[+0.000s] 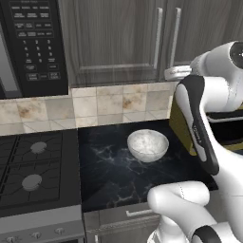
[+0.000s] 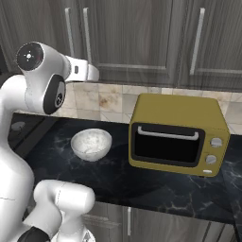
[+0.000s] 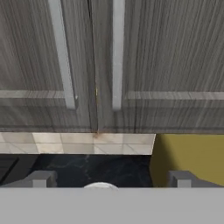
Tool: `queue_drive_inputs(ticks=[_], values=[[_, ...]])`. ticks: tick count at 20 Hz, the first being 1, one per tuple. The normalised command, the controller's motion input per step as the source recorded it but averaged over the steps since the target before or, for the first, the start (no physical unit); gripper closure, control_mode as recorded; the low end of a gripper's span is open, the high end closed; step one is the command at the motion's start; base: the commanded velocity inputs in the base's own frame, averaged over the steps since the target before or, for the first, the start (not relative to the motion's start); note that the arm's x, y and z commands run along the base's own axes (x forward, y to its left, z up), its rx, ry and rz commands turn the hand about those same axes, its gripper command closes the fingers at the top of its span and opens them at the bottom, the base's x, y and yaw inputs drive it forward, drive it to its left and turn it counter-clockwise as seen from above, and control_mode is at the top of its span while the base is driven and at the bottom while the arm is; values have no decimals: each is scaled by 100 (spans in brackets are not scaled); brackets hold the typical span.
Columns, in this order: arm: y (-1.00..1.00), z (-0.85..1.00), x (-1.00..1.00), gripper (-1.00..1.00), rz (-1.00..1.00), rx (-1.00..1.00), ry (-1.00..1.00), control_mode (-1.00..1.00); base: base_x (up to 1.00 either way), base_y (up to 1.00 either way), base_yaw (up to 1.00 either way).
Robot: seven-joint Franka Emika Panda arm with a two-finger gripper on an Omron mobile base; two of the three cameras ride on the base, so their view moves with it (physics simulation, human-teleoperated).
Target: Open the cabinet. Pick the banana and kiwi from the cabinet and place them into the bowl. Then close the cabinet.
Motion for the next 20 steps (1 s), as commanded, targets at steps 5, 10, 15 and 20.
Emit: queue_drive_inputs(ticks=[5, 10, 15, 20], values=[[-3, 34, 0, -100, 0, 3, -4, -100, 0, 0, 0], [0, 15, 0, -100, 0, 0, -1, -100, 0, 0, 0], [0, 11, 0, -100, 0, 0, -3, -100, 0, 0, 0], [0, 9, 2, -100, 0, 0, -4, -100, 0, 0, 0]])
